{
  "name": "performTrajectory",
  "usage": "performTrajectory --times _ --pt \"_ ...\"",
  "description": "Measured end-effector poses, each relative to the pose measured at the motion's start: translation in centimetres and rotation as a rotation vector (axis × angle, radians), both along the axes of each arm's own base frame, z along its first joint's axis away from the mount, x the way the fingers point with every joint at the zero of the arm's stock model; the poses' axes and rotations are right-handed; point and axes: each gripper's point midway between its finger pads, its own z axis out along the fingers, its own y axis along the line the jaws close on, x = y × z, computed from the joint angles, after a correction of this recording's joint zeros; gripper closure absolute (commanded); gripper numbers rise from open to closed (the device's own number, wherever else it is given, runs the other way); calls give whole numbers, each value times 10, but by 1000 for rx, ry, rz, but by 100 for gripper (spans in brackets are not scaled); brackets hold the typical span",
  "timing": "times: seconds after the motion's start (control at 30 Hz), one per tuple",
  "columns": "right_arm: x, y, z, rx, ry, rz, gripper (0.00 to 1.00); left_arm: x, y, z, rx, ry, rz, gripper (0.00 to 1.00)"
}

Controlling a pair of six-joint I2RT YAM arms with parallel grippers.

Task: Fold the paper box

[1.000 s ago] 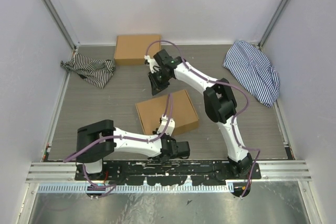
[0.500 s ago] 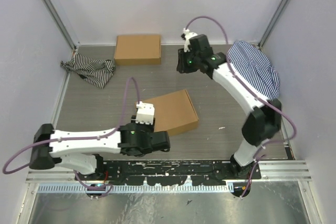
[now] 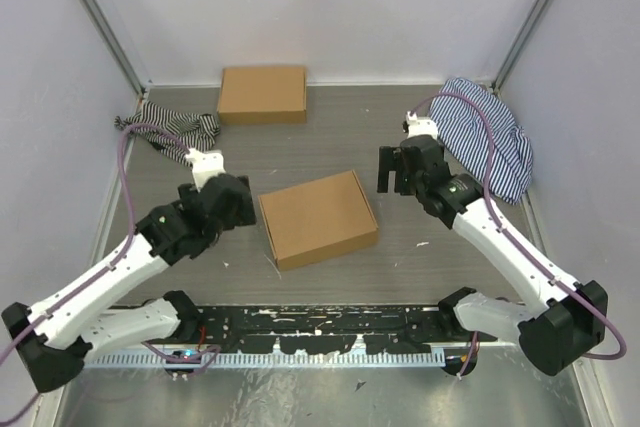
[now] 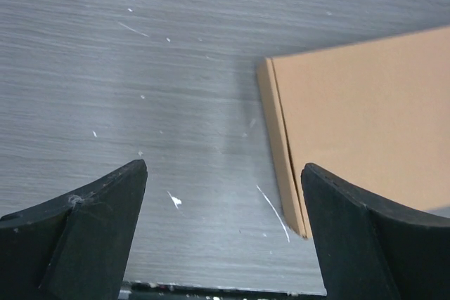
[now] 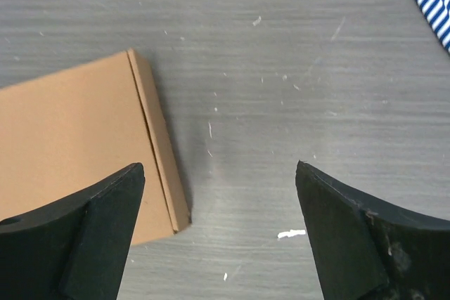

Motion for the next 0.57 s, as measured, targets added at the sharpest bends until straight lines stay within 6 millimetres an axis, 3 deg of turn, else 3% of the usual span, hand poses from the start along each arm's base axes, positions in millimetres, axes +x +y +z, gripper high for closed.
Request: performTrajectory --times 0.1,0.23,0.3,0.4,0.57 --pt "-11 -9 -14 -20 39 -25 7 22 13 0 17 61 26 2" --pt "-14 -16 1 -3 -9 -59 7 43 15 -7 79 146 7 2" --pt "-16 -19 10 11 -40 -69 7 40 15 -11 99 165 -26 2" --pt "-19 -22 18 22 -68 -81 12 31 20 -3 77 118 -59 2" --pt "-19 -22 6 16 -61 -75 11 15 33 24 20 -20 -89 2"
